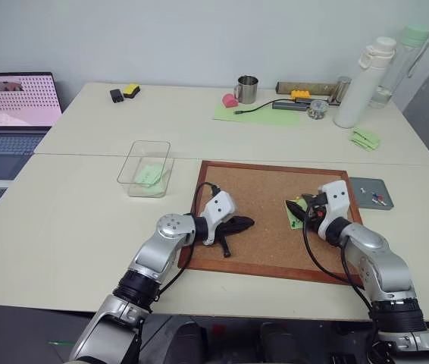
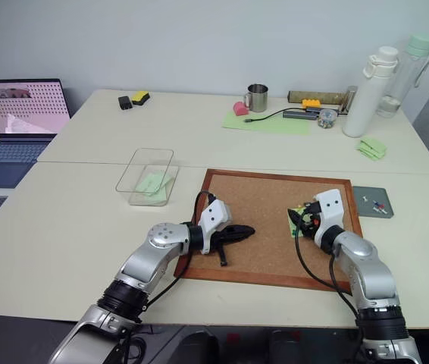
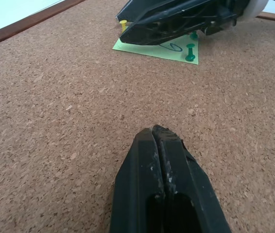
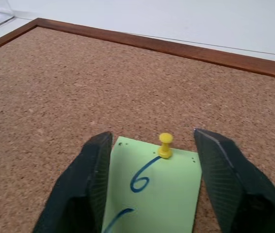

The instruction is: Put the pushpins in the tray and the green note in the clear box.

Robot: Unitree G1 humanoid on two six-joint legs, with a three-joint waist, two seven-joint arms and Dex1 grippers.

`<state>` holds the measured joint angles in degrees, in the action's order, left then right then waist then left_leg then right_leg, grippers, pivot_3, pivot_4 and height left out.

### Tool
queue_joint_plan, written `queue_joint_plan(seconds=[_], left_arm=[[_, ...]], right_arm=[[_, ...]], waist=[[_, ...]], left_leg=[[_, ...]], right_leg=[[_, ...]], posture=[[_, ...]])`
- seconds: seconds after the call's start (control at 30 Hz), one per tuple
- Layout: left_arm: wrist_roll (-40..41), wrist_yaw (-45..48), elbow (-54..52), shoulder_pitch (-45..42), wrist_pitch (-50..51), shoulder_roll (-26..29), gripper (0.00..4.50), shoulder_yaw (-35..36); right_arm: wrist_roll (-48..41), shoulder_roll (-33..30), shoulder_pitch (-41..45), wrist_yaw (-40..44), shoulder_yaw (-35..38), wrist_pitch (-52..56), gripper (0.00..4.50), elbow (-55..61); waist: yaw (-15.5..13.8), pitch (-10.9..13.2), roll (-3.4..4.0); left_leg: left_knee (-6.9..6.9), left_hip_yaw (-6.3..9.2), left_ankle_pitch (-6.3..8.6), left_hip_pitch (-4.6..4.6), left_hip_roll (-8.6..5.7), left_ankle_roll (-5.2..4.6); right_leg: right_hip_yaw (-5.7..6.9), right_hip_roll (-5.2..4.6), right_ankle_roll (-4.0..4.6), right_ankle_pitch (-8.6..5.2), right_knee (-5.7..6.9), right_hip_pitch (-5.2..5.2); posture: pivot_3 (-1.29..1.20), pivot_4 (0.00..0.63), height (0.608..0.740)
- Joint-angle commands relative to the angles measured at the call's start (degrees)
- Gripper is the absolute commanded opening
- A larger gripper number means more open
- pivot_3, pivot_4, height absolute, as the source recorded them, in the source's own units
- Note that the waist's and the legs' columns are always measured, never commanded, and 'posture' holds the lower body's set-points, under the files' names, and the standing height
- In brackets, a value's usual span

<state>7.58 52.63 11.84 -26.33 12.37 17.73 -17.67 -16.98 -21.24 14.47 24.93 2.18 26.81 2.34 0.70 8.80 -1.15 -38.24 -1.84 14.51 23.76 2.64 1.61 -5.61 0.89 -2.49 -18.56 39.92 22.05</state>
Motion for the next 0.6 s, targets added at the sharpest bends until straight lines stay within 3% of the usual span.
queue_joint_plan(seconds=[0.03, 0.47, 0.6], left_arm=[[-0.81, 0.22, -0.23, 1.66, 1.67, 0.15, 0.00, -1.14], [-1.26, -0.08, -0.81, 1.95, 2.69, 0.73, 0.00, -0.90], [-1.34, -0.06, -0.85, 1.77, 2.90, 0.85, 0.00, -0.88]], right_arm=[[0.26, 0.42, 1.85, 0.42, 0.89, -2.37, 1.92, -0.58], [-0.24, 0.90, 2.76, 0.83, 1.04, -3.72, 1.78, -2.57], [-0.11, 0.83, 2.64, 1.17, 0.68, -3.66, 1.05, -2.33]], waist=[[0.29, 0.00, 0.00], [0.92, 0.00, 0.00], [0.94, 0.00, 0.00]], left_leg=[[0.00, 0.00, 0.00, 0.00, 0.00, 0.00], [0.03, 0.00, 0.00, 0.00, 0.03, 0.00], [0.03, 0.01, 0.00, 0.00, 0.03, 0.00]], right_leg=[[0.00, 0.00, 0.00, 0.00, 0.00, 0.00], [0.00, -0.01, 0.00, 0.00, 0.00, 0.00], [-0.01, -0.01, 0.00, 0.00, 0.00, 0.00]], posture=[[0.00, 0.150, 0.740], [0.00, 0.150, 0.740], [0.00, 0.150, 0.740]])
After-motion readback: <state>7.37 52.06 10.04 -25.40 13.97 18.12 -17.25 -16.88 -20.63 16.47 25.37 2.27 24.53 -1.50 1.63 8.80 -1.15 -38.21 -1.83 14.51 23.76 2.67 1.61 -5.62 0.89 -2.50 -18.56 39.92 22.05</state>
